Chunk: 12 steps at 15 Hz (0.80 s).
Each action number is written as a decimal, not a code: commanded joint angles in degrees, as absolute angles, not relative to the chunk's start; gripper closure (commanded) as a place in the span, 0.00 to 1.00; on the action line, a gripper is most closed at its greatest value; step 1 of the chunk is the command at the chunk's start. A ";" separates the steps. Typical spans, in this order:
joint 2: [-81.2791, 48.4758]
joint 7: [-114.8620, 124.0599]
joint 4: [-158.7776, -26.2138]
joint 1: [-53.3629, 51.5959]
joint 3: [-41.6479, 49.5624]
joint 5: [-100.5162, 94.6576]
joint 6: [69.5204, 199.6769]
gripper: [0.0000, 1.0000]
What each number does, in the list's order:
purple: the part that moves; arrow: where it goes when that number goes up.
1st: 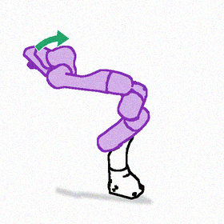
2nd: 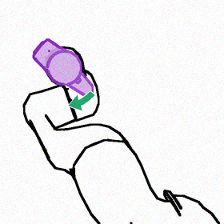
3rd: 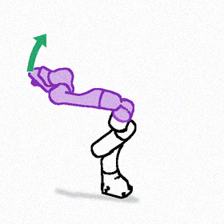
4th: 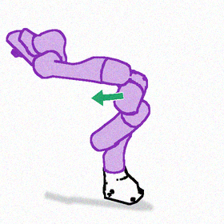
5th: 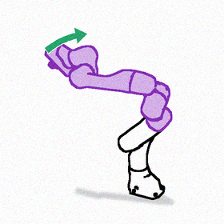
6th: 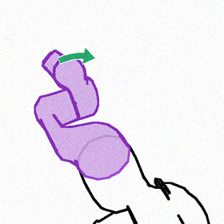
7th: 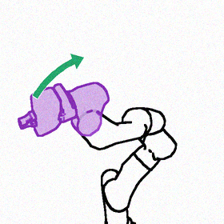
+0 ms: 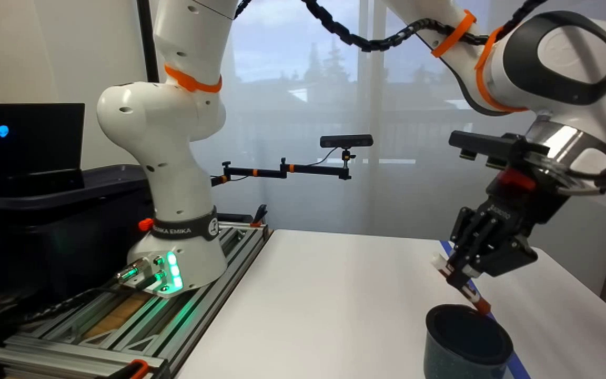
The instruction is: Put the marker on the table.
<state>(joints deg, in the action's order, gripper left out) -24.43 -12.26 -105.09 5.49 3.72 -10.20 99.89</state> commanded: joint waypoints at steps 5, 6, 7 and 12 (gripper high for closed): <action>-26.32 -5.80 -104.74 -1.05 1.68 -21.23 105.47 0.95; -27.37 -6.44 -104.50 -1.13 1.43 -21.50 107.36 0.95; -28.10 -7.06 -104.61 -1.15 1.17 -21.70 109.97 0.95; -31.68 -10.49 -104.36 -0.63 0.47 -20.22 118.47 0.95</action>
